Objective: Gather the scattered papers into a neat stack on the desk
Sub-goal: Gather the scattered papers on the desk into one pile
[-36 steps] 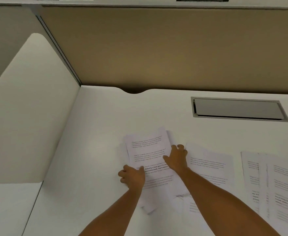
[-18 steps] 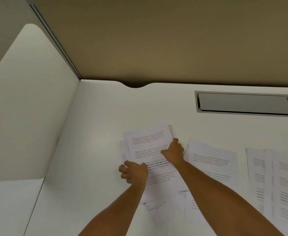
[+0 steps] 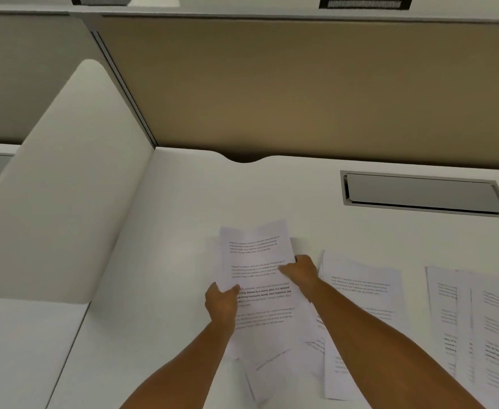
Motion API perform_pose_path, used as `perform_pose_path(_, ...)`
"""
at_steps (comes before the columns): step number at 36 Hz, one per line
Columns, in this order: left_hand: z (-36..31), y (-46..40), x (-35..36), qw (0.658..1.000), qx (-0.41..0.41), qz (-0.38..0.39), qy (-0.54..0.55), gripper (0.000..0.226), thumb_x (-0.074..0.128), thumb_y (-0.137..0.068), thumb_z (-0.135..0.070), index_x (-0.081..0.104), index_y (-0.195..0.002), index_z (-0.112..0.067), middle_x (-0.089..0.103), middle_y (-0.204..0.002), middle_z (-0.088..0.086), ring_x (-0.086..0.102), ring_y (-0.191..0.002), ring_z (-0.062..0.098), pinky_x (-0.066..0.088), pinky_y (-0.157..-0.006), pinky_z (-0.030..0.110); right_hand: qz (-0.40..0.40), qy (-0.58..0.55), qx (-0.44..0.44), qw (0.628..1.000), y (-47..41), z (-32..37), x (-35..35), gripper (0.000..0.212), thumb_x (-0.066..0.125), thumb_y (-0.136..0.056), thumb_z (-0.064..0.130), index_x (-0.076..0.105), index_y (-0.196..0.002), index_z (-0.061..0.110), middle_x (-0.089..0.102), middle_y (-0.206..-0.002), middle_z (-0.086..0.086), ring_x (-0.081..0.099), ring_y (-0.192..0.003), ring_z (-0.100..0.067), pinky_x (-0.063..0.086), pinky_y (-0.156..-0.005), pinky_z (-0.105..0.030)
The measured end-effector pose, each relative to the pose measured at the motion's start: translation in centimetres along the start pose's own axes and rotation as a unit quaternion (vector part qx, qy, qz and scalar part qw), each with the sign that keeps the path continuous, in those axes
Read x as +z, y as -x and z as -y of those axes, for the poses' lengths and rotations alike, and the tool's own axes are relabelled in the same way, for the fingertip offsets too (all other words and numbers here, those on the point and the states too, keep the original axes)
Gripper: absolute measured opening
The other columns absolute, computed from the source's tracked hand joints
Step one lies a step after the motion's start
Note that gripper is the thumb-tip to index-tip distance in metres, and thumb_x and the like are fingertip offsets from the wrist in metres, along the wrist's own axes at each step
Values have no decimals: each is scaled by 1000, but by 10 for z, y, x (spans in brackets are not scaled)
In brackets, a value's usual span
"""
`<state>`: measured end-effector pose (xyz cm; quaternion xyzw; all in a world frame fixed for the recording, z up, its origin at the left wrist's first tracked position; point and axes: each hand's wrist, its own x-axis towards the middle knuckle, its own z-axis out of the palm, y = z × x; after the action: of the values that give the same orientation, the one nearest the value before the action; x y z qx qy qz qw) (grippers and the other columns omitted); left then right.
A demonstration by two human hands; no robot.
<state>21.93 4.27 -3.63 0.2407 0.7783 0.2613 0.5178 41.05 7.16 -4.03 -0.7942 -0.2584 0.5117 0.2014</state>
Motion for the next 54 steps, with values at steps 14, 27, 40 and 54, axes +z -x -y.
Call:
perform_pose_path(14, -78, 24, -64, 971, 211, 84, 73, 35, 71, -90, -11, 62, -124, -12, 73, -112, 8, 74, -93, 28, 64, -75, 41, 65, -253, -110, 959, 51, 44, -22, 46, 81, -82, 8, 63, -124, 11, 71, -120, -9, 70, -105, -28, 57, -96, -48)
perform_pose_path(27, -155, 83, -62, 926, 350, 138, 31, 27, 74, -88, -24, 63, -113, -27, 74, -105, -8, 74, -87, 17, 63, -67, 30, 54, -377, -163, 910, 117, 82, -103, 21, 82, -79, 6, 74, -99, 10, 81, -93, -6, 79, -81, -24, 64, -61, -35)
perform_pose_path(40, -110, 128, 44, 919, 283, 263, -73, 35, 68, -92, -17, 59, -126, -13, 69, -120, 8, 69, -105, 33, 57, -93, 54, -90, -323, -90, 938, 124, -22, -180, 16, 81, -79, 0, 73, -87, 11, 76, -89, -8, 75, -83, -29, 61, -85, -47)
perform_pose_path(54, 1, 129, 143, 940, 168, 272, -119, 38, 67, -89, -4, 60, -127, -8, 69, -114, 8, 66, -100, 25, 57, -78, 32, -174, -293, 34, 940, 99, -148, -183, 30, 73, -86, 0, 68, -116, -2, 73, -107, -20, 69, -101, -37, 56, -94, -51)
